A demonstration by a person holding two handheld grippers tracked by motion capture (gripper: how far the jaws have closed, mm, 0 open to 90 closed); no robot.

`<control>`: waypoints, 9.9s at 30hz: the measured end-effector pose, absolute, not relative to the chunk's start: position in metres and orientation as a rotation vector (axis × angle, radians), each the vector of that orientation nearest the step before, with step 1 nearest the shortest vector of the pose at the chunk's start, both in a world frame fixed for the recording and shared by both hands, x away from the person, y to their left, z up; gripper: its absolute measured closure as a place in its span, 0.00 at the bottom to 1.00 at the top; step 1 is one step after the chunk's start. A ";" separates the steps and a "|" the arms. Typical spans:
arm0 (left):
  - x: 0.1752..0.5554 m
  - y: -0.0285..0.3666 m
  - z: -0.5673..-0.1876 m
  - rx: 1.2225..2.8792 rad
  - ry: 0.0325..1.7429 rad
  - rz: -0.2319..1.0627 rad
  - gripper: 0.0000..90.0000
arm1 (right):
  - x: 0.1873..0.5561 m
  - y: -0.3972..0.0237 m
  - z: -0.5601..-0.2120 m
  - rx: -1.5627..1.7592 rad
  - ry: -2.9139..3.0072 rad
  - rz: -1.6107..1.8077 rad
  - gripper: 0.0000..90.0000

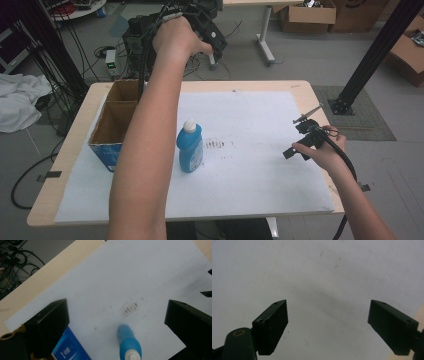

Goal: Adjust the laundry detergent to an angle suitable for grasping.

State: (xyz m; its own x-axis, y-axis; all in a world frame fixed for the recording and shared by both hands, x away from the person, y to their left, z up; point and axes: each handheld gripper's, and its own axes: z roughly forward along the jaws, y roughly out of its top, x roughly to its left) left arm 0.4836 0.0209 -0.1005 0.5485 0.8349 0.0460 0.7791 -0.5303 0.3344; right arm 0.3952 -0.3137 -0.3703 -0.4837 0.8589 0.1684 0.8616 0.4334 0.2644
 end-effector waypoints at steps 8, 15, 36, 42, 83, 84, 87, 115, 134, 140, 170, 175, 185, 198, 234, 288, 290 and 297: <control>0.483 0.017 -0.102 2.543 1.337 0.300 0.07 | 0.394 -0.317 -0.370 -1.591 -2.652 -0.518 0.18; 0.478 0.015 -0.103 2.544 1.338 0.303 0.08 | 0.393 -0.319 -0.372 -1.582 -2.655 -0.522 0.18; 0.449 0.019 -0.121 2.538 1.384 0.297 0.14 | 0.386 -0.319 -0.370 -1.584 -2.676 -0.543 0.18; 0.439 0.024 -0.135 2.571 1.418 0.293 0.17 | 0.385 -0.319 -0.371 -1.591 -2.675 -0.550 0.18; 0.400 0.038 -0.215 2.684 1.408 0.220 0.17 | 0.384 -0.304 -0.368 -1.572 -2.696 -0.573 0.18; 0.399 0.038 -0.216 2.685 1.409 0.218 0.17 | 0.384 -0.304 -0.368 -1.574 -2.692 -0.574 0.18; 0.397 0.038 -0.221 2.691 1.405 0.208 0.17 | 0.384 -0.304 -0.368 -1.571 -2.698 -0.574 0.18; 0.391 0.041 -0.261 2.710 1.450 0.151 0.17 | 0.382 -0.298 -0.371 -1.560 -2.705 -0.588 0.18; 0.390 0.035 -0.281 2.727 1.460 0.140 0.17 | 0.382 -0.296 -0.375 -1.552 -2.702 -0.588 0.18; 0.390 0.035 -0.285 2.717 1.472 0.135 0.17 | 0.382 -0.296 -0.376 -1.542 -2.708 -0.592 0.18; 0.394 0.032 -0.291 2.742 1.511 0.150 0.27 | 0.380 -0.301 -0.375 -1.544 -2.703 -0.608 0.18; 0.395 0.033 -0.292 2.740 1.525 0.151 0.29 | 0.380 -0.301 -0.375 -1.550 -2.697 -0.611 0.19; 0.395 0.033 -0.292 2.741 1.540 0.147 0.31 | 0.380 -0.301 -0.375 -1.546 -2.697 -0.615 0.19; 0.397 0.034 -0.293 2.737 1.560 0.126 0.35 | 0.380 -0.302 -0.376 -1.542 -2.695 -0.619 0.19; 0.399 0.038 -0.290 2.711 1.552 0.075 0.42 | 0.380 -0.302 -0.377 -1.535 -2.697 -0.612 0.19; 0.414 0.077 -0.131 2.490 1.696 0.165 0.42 | 0.387 -0.308 -0.366 -1.574 -2.684 -0.628 0.19; 0.415 0.080 -0.128 2.480 1.719 0.183 0.42 | 0.387 -0.309 -0.366 -1.568 -2.687 -0.629 0.19; 0.416 0.103 -0.115 2.406 1.812 0.205 0.42 | 0.387 -0.309 -0.366 -1.565 -2.688 -0.628 0.19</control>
State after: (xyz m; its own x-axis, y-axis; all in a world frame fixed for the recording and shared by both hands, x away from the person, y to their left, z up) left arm 0.4161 0.1027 -0.1149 0.2730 0.9614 0.0346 0.9449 -0.2747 0.1781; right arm 0.3866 -0.3091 -0.3657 -0.5129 0.8417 0.1687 0.8293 0.4351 0.3506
